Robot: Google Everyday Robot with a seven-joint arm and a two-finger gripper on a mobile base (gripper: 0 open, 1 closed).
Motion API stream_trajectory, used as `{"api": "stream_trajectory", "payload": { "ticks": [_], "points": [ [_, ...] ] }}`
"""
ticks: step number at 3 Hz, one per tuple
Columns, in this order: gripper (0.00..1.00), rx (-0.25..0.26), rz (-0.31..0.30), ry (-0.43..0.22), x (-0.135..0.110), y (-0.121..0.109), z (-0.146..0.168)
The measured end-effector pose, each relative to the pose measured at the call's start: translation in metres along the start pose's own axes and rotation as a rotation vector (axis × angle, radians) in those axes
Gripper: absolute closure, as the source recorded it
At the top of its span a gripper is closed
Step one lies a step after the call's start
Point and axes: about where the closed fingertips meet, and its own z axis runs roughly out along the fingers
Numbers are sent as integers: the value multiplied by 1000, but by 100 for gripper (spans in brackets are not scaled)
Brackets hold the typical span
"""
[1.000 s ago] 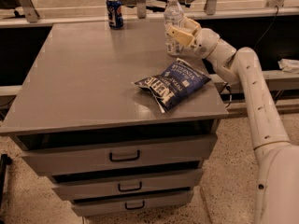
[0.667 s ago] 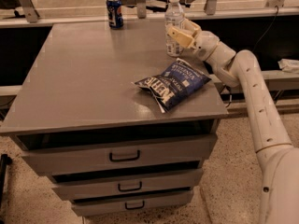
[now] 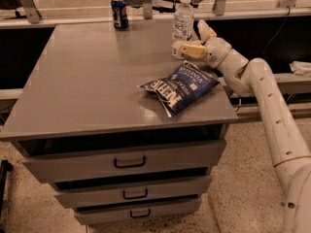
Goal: Place blue plastic bottle upright
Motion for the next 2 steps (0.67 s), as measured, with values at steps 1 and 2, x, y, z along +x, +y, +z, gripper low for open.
{"api": "stream_trajectory", "payload": {
  "ticks": [1, 2],
  "points": [
    [0, -5, -35, 74, -20, 2, -3],
    [0, -27, -104, 241, -66, 10, -5]
  ]
}}
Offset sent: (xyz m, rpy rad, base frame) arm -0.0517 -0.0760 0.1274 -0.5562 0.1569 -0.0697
